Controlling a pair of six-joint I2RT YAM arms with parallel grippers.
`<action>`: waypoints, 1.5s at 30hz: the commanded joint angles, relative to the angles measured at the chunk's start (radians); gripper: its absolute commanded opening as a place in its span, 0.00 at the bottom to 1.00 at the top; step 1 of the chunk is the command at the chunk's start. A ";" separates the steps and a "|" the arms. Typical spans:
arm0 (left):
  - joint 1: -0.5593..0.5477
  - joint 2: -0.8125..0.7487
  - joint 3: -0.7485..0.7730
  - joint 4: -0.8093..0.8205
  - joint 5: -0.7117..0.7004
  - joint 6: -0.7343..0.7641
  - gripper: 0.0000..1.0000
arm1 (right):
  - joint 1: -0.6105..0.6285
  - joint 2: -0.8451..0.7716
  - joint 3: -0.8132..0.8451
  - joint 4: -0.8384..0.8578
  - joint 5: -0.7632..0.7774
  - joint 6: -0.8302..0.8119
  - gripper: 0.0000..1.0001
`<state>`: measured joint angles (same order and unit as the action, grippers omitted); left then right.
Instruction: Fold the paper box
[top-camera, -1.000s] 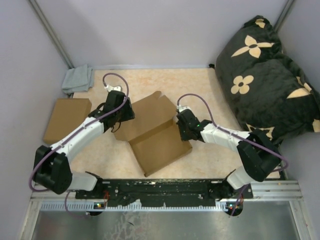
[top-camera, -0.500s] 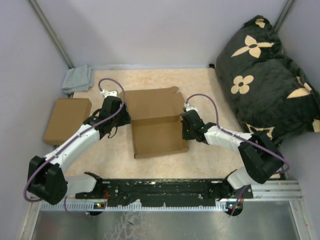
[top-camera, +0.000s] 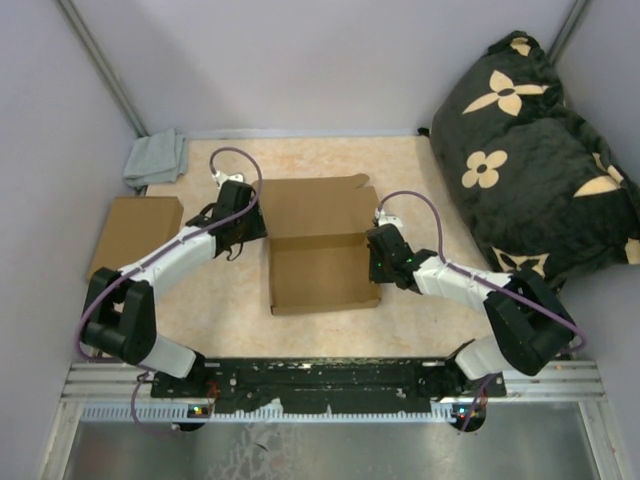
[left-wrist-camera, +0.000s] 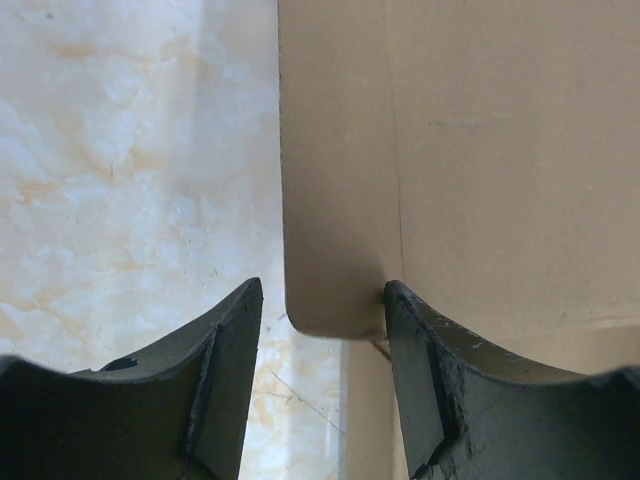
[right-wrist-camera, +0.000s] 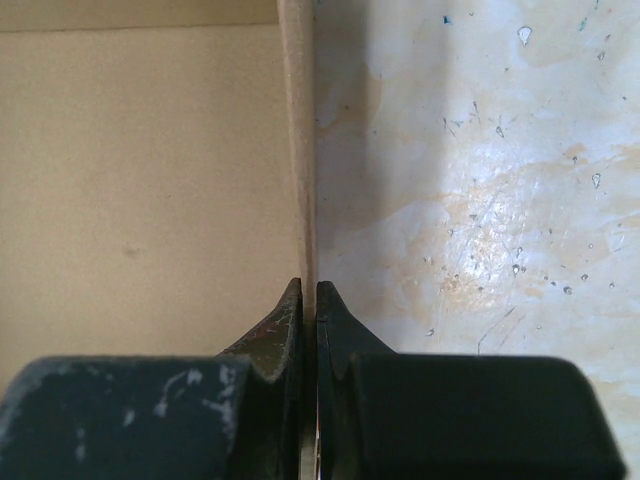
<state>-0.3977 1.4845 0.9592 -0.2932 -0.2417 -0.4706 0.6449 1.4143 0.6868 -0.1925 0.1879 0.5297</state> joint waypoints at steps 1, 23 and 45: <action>0.030 0.010 0.040 0.083 0.001 0.024 0.58 | -0.001 -0.020 -0.001 -0.025 0.043 0.006 0.00; 0.158 0.253 0.181 0.319 0.396 0.084 0.17 | -0.001 0.013 0.017 -0.035 0.025 -0.016 0.00; -0.009 -0.325 -0.537 1.175 0.294 0.276 0.00 | -0.068 -0.188 0.427 -0.393 -0.059 -0.274 0.80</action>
<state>-0.3790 1.2583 0.5018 0.6239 0.0414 -0.2379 0.6205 1.2869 0.9852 -0.4999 0.1307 0.3733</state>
